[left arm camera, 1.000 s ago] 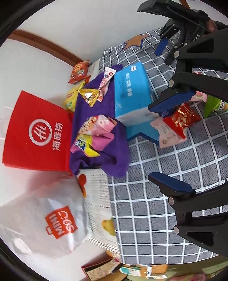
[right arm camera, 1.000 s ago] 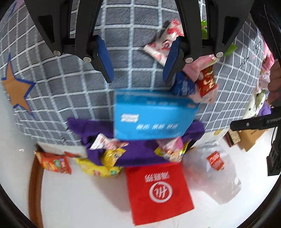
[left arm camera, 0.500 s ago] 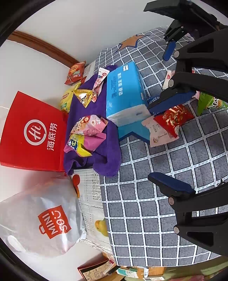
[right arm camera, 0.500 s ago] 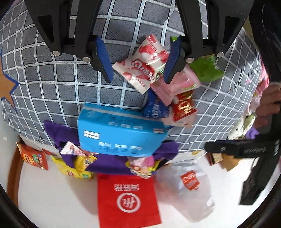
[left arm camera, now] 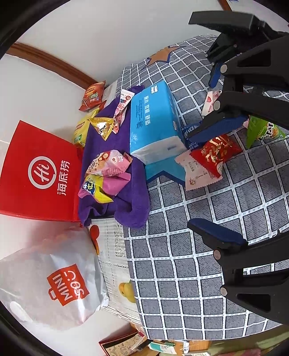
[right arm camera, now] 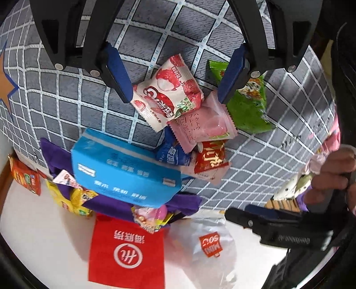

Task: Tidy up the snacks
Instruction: 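Grasp white-red lychee bag with right tool while left tool approaches red-gold packet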

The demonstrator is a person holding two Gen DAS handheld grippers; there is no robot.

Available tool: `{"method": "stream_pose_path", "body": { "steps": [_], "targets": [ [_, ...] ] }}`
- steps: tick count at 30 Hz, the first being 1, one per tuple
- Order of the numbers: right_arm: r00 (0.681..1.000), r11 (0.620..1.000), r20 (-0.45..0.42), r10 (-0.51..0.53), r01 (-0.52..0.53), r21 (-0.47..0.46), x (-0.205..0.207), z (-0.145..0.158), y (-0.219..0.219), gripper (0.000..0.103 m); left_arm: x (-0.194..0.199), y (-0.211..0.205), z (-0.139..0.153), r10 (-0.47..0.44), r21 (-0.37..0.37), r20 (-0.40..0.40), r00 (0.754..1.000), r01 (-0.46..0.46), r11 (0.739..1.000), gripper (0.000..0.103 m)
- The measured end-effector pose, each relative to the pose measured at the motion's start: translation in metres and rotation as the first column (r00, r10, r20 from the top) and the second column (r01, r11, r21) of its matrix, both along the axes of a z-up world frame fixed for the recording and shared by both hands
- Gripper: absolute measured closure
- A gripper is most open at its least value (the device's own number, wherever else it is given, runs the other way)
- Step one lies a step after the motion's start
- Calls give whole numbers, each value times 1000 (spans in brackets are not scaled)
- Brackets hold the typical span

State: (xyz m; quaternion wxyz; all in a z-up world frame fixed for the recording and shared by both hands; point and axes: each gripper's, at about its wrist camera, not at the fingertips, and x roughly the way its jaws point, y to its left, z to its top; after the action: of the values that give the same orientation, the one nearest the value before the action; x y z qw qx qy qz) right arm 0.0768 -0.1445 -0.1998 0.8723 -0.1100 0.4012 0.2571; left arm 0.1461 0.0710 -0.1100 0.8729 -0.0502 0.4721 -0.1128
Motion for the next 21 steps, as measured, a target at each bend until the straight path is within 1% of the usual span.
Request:
{"method": "stream_pose_path", "body": {
  "steps": [3, 6, 11, 16, 19, 21],
  "targets": [
    [1000, 998, 1, -2, 2, -56, 7, -10, 4, 25, -1, 1, 0, 2, 5, -1, 1000, -1, 1000, 34],
    [999, 994, 22, -31, 33, -100, 12, -17, 4, 25, -1, 2, -1, 2, 7, -2, 1000, -2, 1000, 34],
    [995, 990, 35, -91, 94, -103, 21, -17, -7, 25, 2, -1, -5, 1, 10, -13, 1000, -1, 1000, 34],
    [990, 981, 60, -130, 137, -135, 32, -15, -13, 24, 4, -3, -9, -4, 13, -22, 1000, 4, 1000, 34],
    [988, 979, 58, -143, 150, -136, 42, -16, -17, 21, 5, -5, -10, -7, 14, -27, 1000, 8, 1000, 34],
    [988, 979, 47, -150, 155, -134, 51, -17, -20, 21, 5, -5, -10, -8, 16, -27, 1000, 9, 1000, 34]
  ]
}}
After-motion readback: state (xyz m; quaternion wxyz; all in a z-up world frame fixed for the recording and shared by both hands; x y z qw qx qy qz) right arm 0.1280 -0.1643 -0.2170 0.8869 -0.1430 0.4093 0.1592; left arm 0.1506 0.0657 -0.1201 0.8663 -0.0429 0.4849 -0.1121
